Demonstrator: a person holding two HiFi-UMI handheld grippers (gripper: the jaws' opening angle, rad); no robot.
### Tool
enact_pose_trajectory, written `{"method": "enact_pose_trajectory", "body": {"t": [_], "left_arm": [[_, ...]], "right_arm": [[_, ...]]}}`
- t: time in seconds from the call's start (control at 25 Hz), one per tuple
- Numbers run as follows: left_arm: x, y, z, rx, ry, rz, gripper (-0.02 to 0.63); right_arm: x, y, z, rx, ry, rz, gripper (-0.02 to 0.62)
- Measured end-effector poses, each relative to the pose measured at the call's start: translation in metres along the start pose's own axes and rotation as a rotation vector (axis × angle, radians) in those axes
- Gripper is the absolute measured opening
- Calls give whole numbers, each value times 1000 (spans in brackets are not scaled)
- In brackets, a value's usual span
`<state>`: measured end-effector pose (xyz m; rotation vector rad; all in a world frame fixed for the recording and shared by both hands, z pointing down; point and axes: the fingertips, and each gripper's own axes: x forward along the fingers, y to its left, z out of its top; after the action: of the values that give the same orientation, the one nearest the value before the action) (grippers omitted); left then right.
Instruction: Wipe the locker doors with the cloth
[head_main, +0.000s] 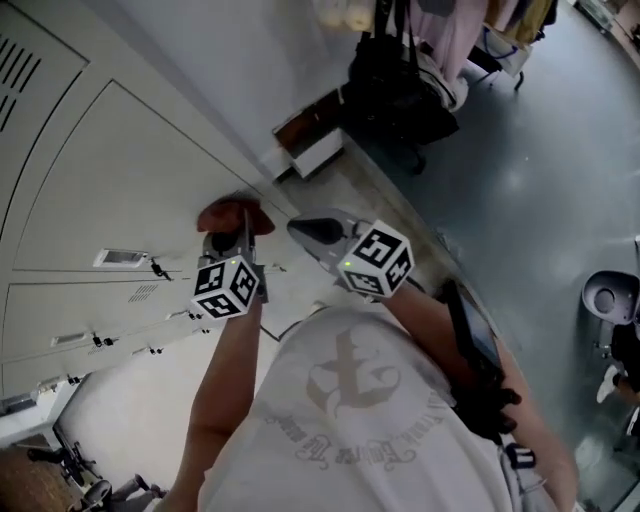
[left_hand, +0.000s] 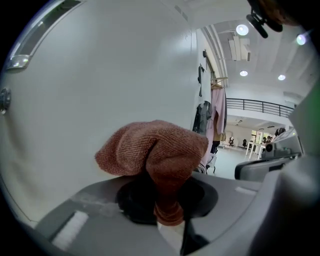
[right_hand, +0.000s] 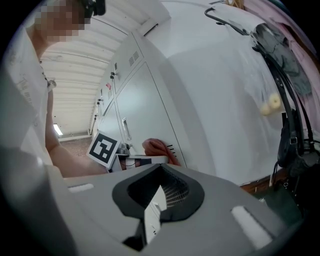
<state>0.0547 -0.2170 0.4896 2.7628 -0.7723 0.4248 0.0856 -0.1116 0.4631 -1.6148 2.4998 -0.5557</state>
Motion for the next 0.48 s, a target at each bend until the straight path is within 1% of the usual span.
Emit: {"method": "enact_pose_trajectory", "body": {"t": [0.12,0.28,0.36,0.48], "left_arm": [[13,-12,7,22,3,-21,83],[19,-15,13,34,12,0,83],[23,-21,14,38,25,-2,83],[33,-33,14,49,68,-27,83]], "right_arm": [[-2,-14,6,0,-4,5,8],[5,-24,12,-4,-5,44,8],[5,-29,16,-4,-2,60,8],[5,-35,21,-9,6,91,8]]}}
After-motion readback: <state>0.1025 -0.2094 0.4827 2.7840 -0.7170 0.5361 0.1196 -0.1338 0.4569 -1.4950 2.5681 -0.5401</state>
